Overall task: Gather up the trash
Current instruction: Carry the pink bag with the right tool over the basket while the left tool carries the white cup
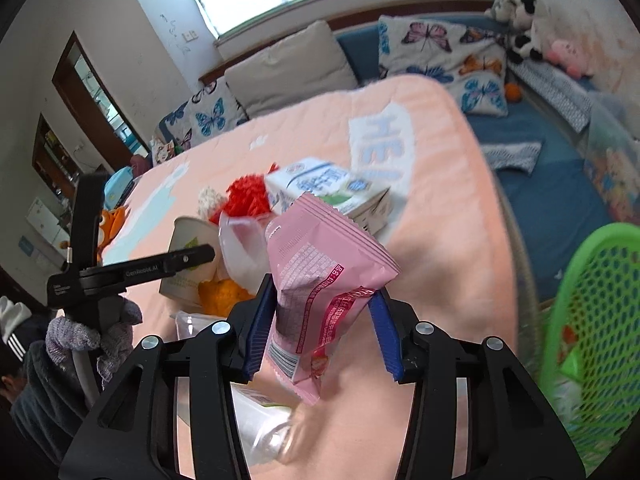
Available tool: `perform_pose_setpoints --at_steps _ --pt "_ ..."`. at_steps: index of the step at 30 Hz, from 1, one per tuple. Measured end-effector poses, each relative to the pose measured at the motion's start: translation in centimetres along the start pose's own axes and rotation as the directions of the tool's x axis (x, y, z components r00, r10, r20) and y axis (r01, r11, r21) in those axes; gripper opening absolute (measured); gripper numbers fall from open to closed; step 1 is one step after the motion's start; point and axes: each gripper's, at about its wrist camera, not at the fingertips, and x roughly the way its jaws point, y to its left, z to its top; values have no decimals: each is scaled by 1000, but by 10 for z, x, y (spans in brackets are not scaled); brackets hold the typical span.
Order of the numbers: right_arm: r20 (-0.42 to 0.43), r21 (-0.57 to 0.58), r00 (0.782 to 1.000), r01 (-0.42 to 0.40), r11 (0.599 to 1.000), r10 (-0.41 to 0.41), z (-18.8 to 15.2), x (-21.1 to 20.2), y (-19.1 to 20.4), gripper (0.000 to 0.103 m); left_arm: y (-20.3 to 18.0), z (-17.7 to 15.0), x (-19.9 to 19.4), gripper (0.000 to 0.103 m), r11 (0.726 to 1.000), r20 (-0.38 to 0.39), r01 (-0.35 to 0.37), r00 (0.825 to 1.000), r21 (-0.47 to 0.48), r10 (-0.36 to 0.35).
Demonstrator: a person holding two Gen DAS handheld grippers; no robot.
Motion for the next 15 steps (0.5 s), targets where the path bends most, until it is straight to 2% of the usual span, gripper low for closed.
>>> perform_pose_setpoints --at_steps 6,15 --pt "39 16 999 24 1000 -25 1 -17 -10 48 4 -6 -12 62 1000 29 0 1000 -5 0" --pt "93 49 993 75 996 -80 -2 -51 -31 48 4 -12 -59 62 1000 116 12 993 0 -12"
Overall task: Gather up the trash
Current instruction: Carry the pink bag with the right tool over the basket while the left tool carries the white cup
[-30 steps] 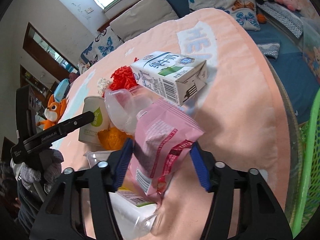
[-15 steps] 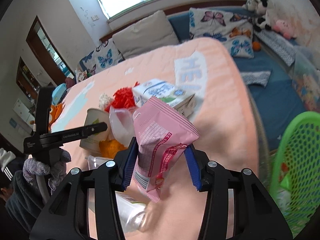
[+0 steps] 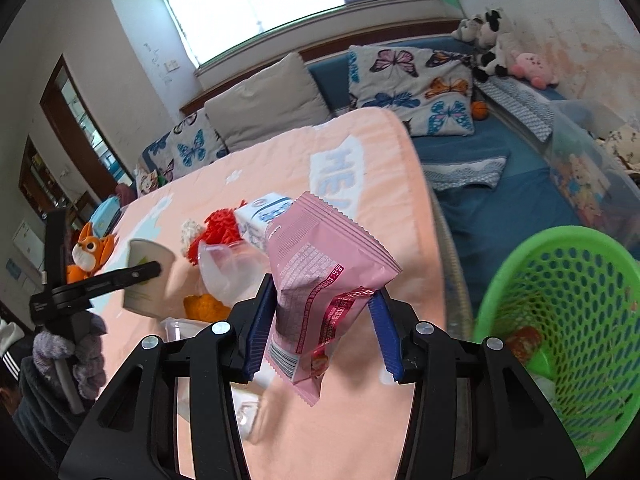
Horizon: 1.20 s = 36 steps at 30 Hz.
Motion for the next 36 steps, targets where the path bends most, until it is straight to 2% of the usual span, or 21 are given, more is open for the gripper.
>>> perform_pose_setpoints --at_steps 9,16,20,26,36 --pt "44 49 996 69 996 -72 -6 -32 -36 48 -29 0 -32 62 998 44 35 998 52 -37" --pt "61 96 987 142 985 -148 -16 -59 -75 48 -76 -4 -42 62 987 53 93 993 130 -101" --pt "62 113 979 187 976 -195 -22 -70 -94 48 -104 -7 -40 62 977 43 129 989 168 -138" --pt "69 94 955 282 955 -289 -29 -84 -118 50 -149 -13 -30 62 959 12 171 984 224 -179" --pt "57 94 933 351 932 -357 -40 -96 -154 53 -225 -26 -13 62 920 -45 219 975 326 -216"
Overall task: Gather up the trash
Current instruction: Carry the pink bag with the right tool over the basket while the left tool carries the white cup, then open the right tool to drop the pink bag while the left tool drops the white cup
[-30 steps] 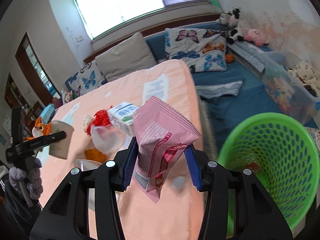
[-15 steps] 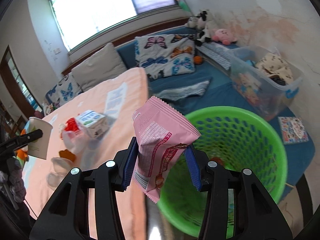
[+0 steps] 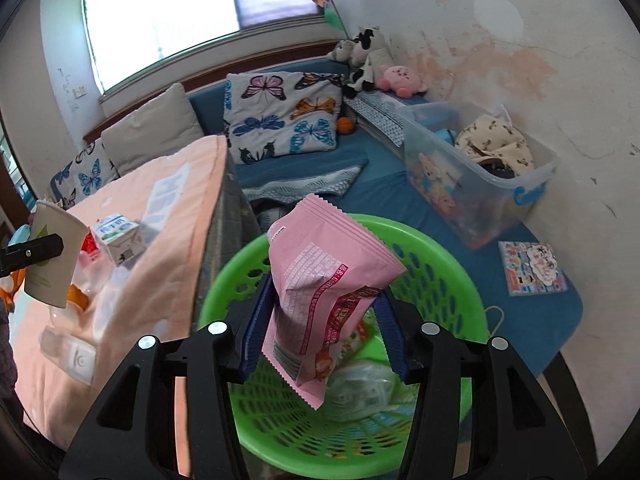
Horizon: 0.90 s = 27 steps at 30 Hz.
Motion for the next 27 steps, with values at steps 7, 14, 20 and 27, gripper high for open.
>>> perform_pose_setpoints --at_steps 7,14,20,27 --pt "4 19 1000 15 1000 -15 -4 -3 -19 66 -41 9 24 62 998 -34 40 999 54 -38" --pt "14 48 1000 22 999 -23 -7 -10 -35 68 -75 10 45 62 992 -65 76 995 97 -70" --pt "22 63 999 22 998 -23 -11 -17 -46 69 -96 7 63 62 989 -97 101 991 105 -91" --pt "23 92 999 34 995 -37 -17 -23 -64 69 -121 1 87 63 986 -134 119 986 120 -103"
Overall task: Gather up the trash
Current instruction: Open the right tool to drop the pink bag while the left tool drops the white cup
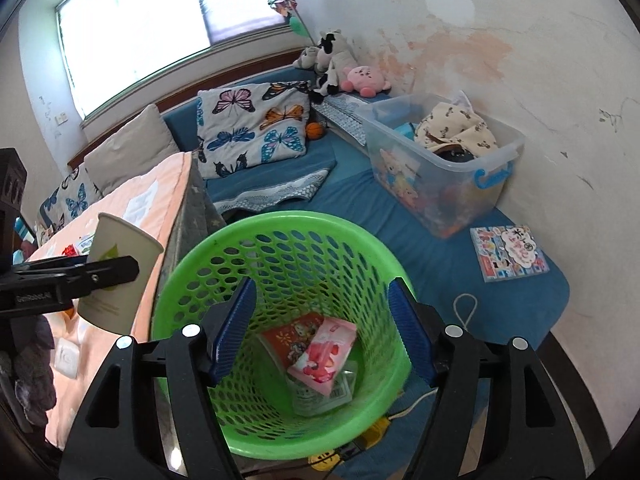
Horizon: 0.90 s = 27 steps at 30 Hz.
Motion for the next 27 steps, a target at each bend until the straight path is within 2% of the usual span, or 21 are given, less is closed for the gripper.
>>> perform_pose_setpoints --at_steps 8,12,21,27 --pt "-26 45 999 48 998 -46 -11 -3 -22 69 -14 -5 26 64 1000 -53 21 998 4 -21" --pt "-24 66 998 57 996 -55 -13 -5 -26 69 -18 -9 30 73 999 -70 31 997 19 -30" --pt "-22 58 999 30 998 -29 -11 -4 -17 69 -1 -16 1 75 1000 -32 20 999 5 -20" --pt "-24 29 1000 -8 1000 9 -11 -1 3 69 20 -25 -29 75 1000 7 -29 1000 -7 29"
